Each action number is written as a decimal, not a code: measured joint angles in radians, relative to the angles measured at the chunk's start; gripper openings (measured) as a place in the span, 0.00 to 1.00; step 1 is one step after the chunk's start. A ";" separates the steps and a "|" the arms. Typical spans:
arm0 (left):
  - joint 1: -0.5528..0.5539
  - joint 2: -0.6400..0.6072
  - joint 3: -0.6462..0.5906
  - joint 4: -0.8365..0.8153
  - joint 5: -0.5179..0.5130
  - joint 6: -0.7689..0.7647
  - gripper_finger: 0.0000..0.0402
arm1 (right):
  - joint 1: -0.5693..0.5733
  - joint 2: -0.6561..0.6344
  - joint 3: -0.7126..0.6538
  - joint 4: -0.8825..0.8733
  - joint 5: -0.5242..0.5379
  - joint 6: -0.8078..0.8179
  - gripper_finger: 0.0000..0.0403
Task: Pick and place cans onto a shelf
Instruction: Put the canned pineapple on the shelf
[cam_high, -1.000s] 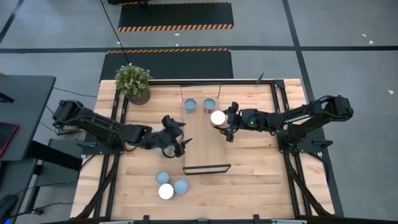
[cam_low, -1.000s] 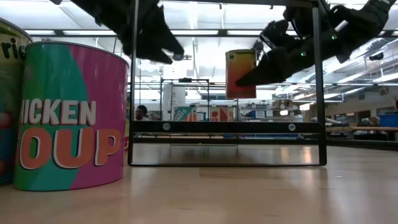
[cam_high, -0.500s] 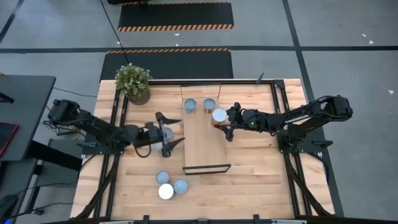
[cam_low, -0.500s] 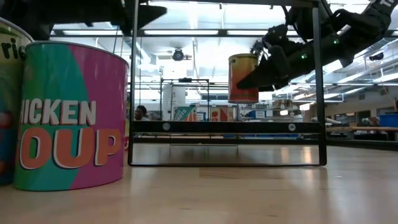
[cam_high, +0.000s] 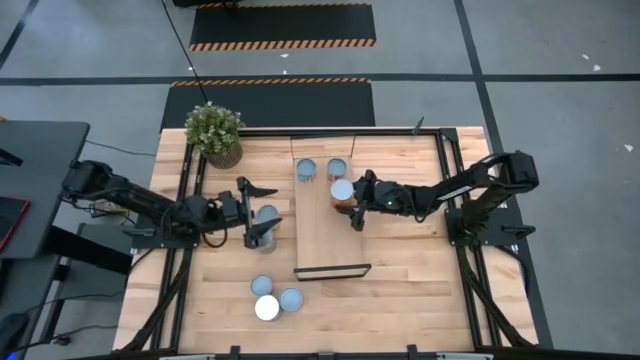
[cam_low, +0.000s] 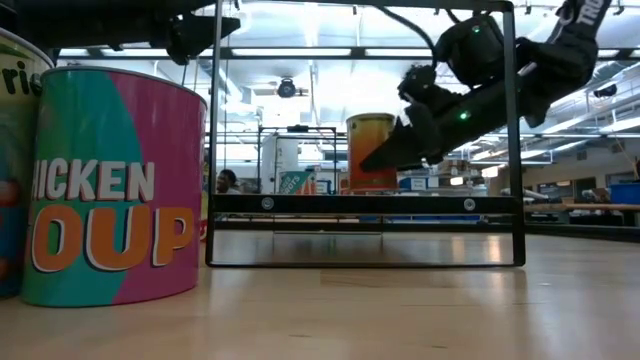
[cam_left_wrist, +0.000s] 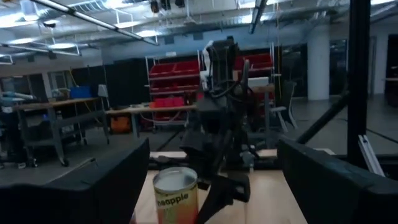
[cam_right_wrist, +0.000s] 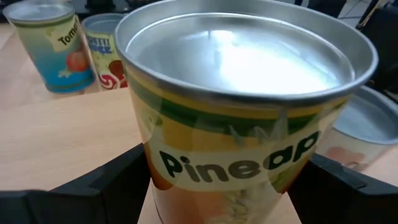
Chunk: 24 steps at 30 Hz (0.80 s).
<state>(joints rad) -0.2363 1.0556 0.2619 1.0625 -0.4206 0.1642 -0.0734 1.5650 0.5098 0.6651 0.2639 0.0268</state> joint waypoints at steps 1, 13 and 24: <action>-0.003 -0.006 0.000 0.000 0.000 0.000 0.89 | 0.000 0.012 0.005 0.001 0.000 0.002 0.82; -0.002 -0.043 0.002 0.008 -0.011 0.084 0.89 | 0.002 0.098 0.030 0.029 -0.001 0.028 0.82; -0.002 -0.043 0.002 -0.002 -0.030 0.083 0.89 | -0.001 0.079 0.027 0.021 0.003 -0.005 0.82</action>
<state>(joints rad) -0.2386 1.0126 0.2634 1.0607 -0.4504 0.2477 -0.0740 1.6436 0.5369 0.6864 0.2672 0.0221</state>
